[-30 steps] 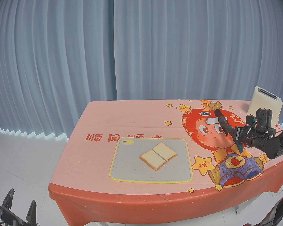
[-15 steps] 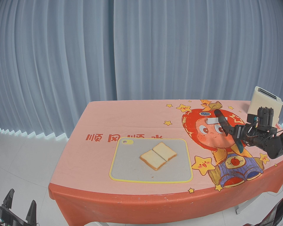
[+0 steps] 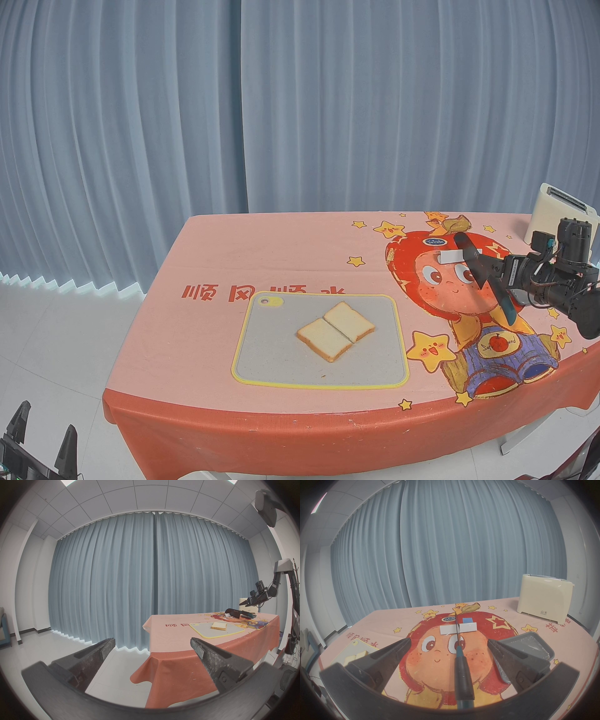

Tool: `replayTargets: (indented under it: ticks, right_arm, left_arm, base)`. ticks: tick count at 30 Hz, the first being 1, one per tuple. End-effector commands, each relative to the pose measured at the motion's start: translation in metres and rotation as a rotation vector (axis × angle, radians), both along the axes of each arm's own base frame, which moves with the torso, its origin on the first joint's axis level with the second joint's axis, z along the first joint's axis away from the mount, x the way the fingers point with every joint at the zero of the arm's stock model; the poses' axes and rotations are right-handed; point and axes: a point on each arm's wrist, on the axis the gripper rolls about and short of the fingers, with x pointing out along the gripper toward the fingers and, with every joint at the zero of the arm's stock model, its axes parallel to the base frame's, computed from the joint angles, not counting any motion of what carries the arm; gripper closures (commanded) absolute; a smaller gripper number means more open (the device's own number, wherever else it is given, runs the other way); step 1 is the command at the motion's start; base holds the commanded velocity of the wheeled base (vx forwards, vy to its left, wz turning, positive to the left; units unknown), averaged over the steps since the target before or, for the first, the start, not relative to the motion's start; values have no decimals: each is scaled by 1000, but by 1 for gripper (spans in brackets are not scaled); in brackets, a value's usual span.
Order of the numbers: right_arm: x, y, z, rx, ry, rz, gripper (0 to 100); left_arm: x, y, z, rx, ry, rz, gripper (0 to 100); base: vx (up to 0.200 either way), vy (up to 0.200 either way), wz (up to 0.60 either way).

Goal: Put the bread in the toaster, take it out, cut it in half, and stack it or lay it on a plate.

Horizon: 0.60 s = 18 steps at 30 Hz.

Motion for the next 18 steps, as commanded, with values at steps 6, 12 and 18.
replayTargets:
  ticks: [6,12,18]
  right_arm:
    - [-19,7,23,7,-80,37,0]
    - [-33,15,34,12,-121,72,0]
    - [-50,26,41,13,-150,126,0]
  left_arm:
    - [0,0,-5,0,1,0,0]
    - [0,0,-5,0,1,0,0]
    - [0,0,-5,0,1,0,0]
  base:
    - [0,0,0]
    - [0,0,0]
    - [0,0,0]
